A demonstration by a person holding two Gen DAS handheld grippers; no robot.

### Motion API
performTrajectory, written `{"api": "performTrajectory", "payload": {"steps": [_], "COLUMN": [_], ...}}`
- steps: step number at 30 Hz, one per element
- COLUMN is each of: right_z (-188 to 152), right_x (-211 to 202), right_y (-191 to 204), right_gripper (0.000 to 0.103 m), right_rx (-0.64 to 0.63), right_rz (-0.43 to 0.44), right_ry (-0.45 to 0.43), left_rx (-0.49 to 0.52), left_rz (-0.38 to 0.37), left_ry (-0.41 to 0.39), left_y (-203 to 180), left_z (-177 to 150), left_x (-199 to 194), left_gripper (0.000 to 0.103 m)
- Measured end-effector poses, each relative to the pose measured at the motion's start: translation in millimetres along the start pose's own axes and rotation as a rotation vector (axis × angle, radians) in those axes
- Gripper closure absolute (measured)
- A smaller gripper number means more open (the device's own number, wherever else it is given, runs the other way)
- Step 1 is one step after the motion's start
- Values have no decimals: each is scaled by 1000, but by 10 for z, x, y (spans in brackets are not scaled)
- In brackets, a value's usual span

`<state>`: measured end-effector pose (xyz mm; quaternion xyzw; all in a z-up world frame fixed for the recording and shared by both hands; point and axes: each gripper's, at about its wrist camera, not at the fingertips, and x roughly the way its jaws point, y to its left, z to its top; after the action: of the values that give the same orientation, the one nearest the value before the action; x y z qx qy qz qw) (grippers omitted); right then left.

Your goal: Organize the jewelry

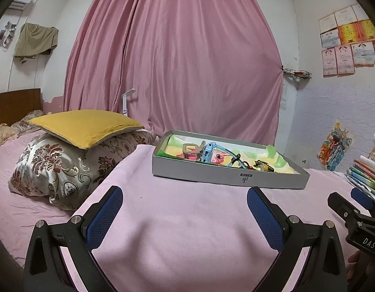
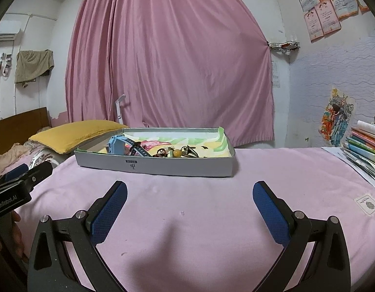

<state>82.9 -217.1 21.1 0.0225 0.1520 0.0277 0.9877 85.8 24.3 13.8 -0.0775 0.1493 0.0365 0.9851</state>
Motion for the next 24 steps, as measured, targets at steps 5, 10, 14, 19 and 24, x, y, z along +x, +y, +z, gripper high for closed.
{"api": "performTrajectory", "payload": {"steps": [5,10,14,19,24], "right_z": [-10,2,7,-4,-3], "right_x": [11,38,47,53,58], "right_y": [-10,-8,-14,-8,2], "right_gripper": [2,2,2,2,2], "right_rx": [6,5,7,8,7], "right_rz": [5,7,9,11,11], "right_ry": [3,9,13,16,19], "left_rx": [5,3,1,1,-2], "left_rz": [-2,-7,-11,-12,-12], "left_ry": [-4,-6,-6,-5,-6], "left_y": [-3,-5,-7,-10,-8], "left_z": [-4,-2,2,1,0], "left_x": [-6,-10,-11,-7,-8], "left_gripper": [1,1,1,1,1]}}
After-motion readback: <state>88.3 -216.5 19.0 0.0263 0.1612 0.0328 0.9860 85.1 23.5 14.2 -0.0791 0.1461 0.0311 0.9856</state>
